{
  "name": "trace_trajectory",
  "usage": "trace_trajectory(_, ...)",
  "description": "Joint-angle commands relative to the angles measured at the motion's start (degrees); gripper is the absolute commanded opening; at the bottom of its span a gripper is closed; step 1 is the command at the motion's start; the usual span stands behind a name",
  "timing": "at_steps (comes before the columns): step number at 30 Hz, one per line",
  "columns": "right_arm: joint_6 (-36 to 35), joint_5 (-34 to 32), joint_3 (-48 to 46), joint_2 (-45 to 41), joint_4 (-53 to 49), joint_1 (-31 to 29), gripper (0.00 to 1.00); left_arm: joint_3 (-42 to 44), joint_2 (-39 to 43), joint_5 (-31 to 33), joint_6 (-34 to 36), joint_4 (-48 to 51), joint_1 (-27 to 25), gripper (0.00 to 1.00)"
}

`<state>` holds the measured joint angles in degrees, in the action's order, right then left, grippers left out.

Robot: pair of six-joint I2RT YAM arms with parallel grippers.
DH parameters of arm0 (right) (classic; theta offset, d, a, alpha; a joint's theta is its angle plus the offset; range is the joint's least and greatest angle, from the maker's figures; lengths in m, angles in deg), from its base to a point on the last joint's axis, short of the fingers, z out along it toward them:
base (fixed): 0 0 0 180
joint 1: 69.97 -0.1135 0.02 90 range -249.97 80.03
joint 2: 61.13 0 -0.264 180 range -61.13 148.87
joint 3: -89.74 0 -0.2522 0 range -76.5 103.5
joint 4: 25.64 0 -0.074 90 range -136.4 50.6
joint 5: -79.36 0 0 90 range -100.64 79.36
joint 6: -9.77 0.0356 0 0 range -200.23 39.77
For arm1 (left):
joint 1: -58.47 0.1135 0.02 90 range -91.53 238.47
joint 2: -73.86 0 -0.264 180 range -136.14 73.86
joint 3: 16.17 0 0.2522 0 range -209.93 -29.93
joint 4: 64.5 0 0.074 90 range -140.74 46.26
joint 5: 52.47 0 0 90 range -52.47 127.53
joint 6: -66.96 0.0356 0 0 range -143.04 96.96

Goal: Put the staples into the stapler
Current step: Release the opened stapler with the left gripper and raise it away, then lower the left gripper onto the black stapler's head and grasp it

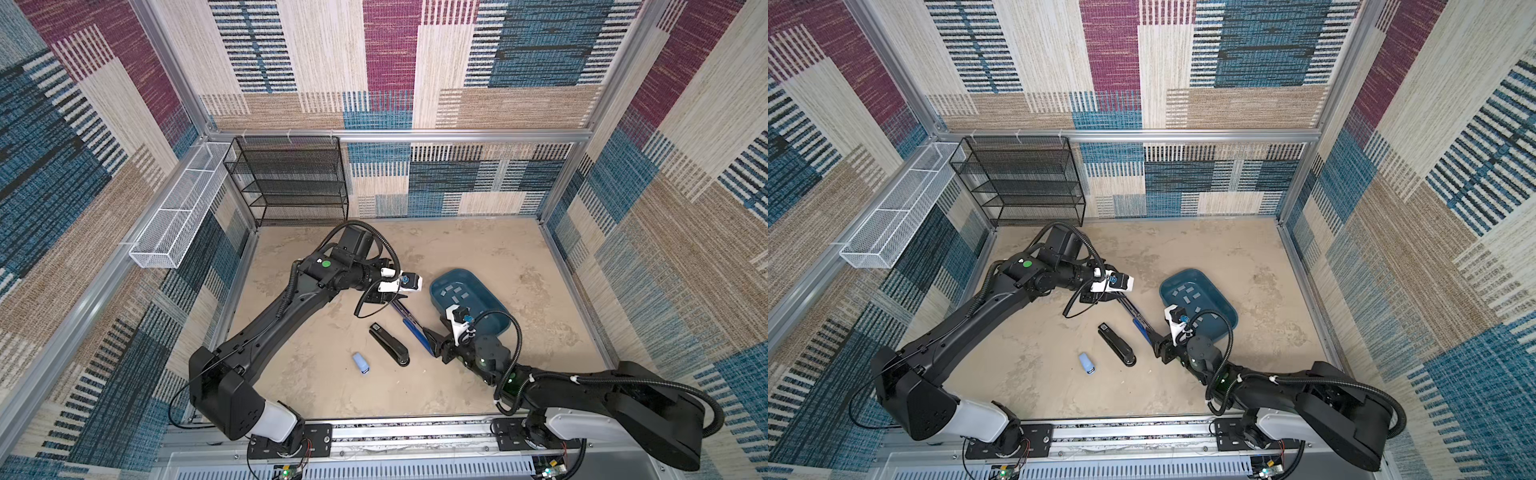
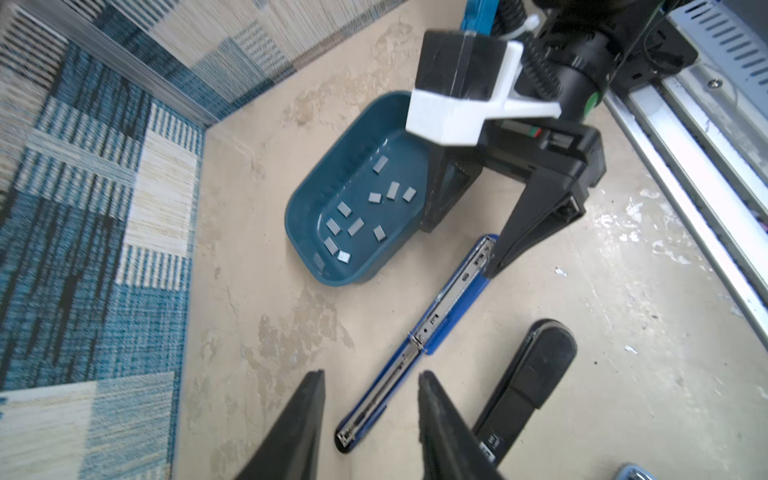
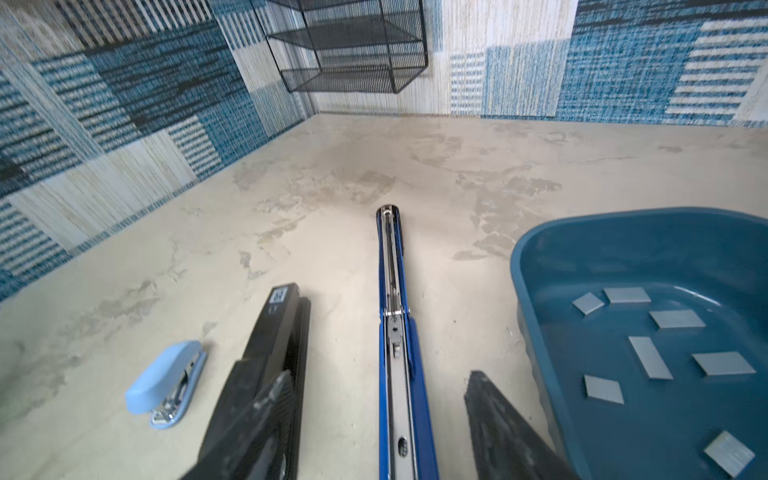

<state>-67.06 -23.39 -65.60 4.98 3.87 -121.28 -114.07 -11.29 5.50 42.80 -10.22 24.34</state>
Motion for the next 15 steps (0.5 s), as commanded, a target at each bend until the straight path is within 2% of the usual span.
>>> trace_trajectory(1,5.6,-2.3,2.4,-3.2,-9.7,-0.1,0.74,-4.5,-1.3,1.6,0.4,1.9,-1.5,0.57)
trace_trajectory(3,8.2,-2.4,3.0,-6.0,-13.5,0.0,0.76,-7.8,-2.9,6.0,0.6,6.0,-3.0,0.59)
trace_trajectory(5,9.7,-1.0,2.1,-8.8,-14.7,0.0,0.78,-9.5,-4.4,7.4,3.1,14.1,-3.9,0.58)
trace_trajectory(8,11.5,-0.3,-0.1,-13.0,-15.5,0.0,0.81,-3.8,-4.2,8.5,8.1,20.2,-5.2,0.57)
trace_trajectory(10,12.7,-1.8,-1.1,-14.6,-16.6,0.0,0.83,2.7,-3.7,11.0,10.9,18.6,-6.2,0.55)
trace_trajectory(12,14.1,-4.7,-0.7,-14.9,-19.3,0.0,0.85,7.8,-3.8,13.3,12.0,14.2,-8.2,0.57)
trace_trajectory(15,16.3,-7.7,0.2,-14.2,-23.0,0.0,0.86,8.6,-6.8,13.9,11.7,12.2,-11.1,0.57)
